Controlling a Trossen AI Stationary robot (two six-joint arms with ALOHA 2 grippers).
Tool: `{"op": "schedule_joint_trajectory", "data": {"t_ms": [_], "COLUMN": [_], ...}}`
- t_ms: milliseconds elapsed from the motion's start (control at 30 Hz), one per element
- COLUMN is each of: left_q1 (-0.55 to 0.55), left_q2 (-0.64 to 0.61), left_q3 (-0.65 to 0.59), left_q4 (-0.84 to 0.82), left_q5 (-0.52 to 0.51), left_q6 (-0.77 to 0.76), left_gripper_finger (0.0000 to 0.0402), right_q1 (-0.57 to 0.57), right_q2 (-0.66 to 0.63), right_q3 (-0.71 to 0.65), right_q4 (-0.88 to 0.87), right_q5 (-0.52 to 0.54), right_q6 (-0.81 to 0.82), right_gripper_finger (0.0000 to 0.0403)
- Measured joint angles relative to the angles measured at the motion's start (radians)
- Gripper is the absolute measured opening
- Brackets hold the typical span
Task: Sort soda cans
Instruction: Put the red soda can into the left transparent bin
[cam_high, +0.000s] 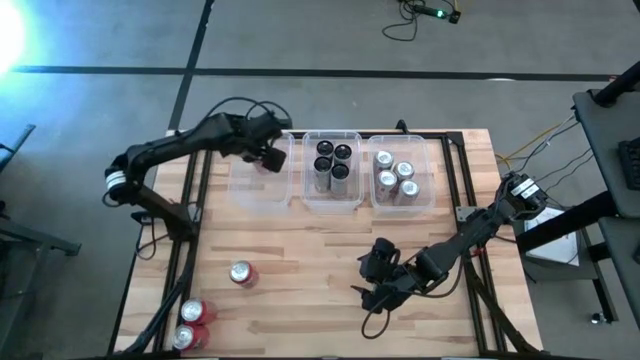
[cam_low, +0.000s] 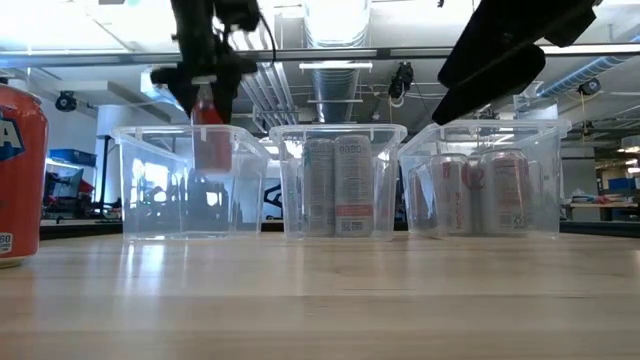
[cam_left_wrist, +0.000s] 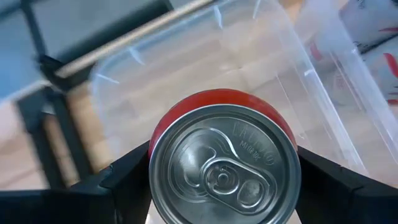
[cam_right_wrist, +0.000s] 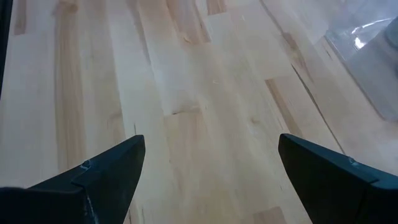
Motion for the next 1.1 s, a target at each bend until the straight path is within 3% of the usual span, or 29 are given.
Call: {"op": "schedule_joint_trajectory", "data": {"t_ms": [133,300,767,1100], "left_q1": [0.061,0.114,0.128,0.184], "left_q2": [0.018,0.062,0.235,0.25], "left_q3": [-0.093,-0.144,-0.106,-0.119], "left_q4": [0.102,0.132,0.157,0.155], "left_q5": [0.059,0.058,0.08,0.096], "left_q6": [0.003,0.007,-0.032,-0.11], "left_gripper_finger": [0.0283,0.0283,0.0283,0.0283], "right_q1": [0.0,0.0,0.0,0.007], "right_q2": [0.0,0.0,0.0,0.0], "right_q3": [0.0,0.0,0.0,0.0], "right_q4": [0.0,0.004,0.004,0.004], "right_q5": [0.0,0.0,-0.001,-0.008], "right_q6": [-0.003,-0.003,0.01,0.01], "right_gripper_finger": [0.0364,0.0364,0.0364,0.0364]}}
